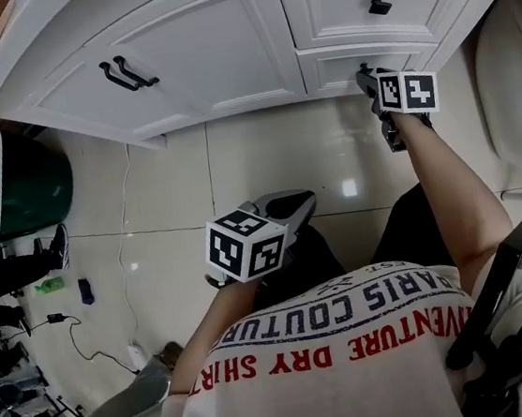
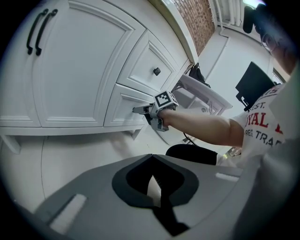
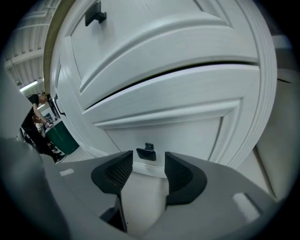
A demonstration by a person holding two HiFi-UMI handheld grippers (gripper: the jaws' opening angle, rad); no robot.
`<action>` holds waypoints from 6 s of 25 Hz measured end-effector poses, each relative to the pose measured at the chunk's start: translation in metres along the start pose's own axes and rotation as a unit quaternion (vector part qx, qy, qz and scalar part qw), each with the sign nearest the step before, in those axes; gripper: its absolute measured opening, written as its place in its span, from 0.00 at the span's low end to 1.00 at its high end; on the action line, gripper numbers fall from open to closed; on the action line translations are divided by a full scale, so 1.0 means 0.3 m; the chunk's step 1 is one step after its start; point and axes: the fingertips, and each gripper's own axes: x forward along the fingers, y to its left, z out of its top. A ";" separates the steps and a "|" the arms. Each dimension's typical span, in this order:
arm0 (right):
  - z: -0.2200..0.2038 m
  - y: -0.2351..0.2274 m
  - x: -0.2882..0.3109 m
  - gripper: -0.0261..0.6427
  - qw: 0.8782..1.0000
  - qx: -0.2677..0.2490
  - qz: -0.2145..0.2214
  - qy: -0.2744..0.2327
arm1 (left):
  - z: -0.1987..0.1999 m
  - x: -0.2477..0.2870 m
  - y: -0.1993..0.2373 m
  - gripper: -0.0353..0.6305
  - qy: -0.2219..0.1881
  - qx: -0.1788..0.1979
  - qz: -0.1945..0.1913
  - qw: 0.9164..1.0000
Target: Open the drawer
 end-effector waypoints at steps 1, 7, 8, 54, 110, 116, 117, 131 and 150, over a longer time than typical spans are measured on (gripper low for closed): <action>0.004 -0.001 0.008 0.36 1.000 0.004 -0.003 0.000 | -0.002 -0.004 0.004 0.04 -0.001 0.001 0.003 1.000; 0.014 -0.014 0.039 0.35 1.000 0.017 -0.023 0.001 | -0.009 -0.015 0.027 0.04 -0.001 0.000 0.009 1.000; 0.015 -0.015 0.038 0.35 1.000 0.017 -0.026 -0.001 | -0.008 -0.018 0.030 0.04 -0.002 0.000 0.010 1.000; -0.419 0.176 -0.313 0.25 0.997 -0.010 0.026 0.069 | 0.052 0.111 -0.088 0.04 0.030 0.079 -0.031 0.996; 0.433 1.276 -1.948 0.05 0.965 -0.111 0.220 0.090 | 0.699 -1.137 -1.171 0.04 -0.003 0.061 -0.068 0.996; 0.242 1.231 -2.183 0.05 0.965 -0.112 0.225 0.080 | 0.524 -1.165 -1.424 0.04 -0.014 0.072 -0.049 0.996; 0.201 1.217 -2.225 0.05 0.965 -0.109 0.226 0.081 | 0.488 -1.165 -1.473 0.04 -0.012 0.073 -0.046 0.996; 0.011 1.213 -2.507 0.05 0.965 -0.098 0.236 0.054 | 0.269 -1.243 -1.721 0.04 -0.009 0.079 -0.015 0.997; -0.040 1.298 -2.550 0.05 0.965 -0.114 0.234 0.045 | 0.253 -1.310 -1.759 0.04 -0.043 0.085 -0.031 0.995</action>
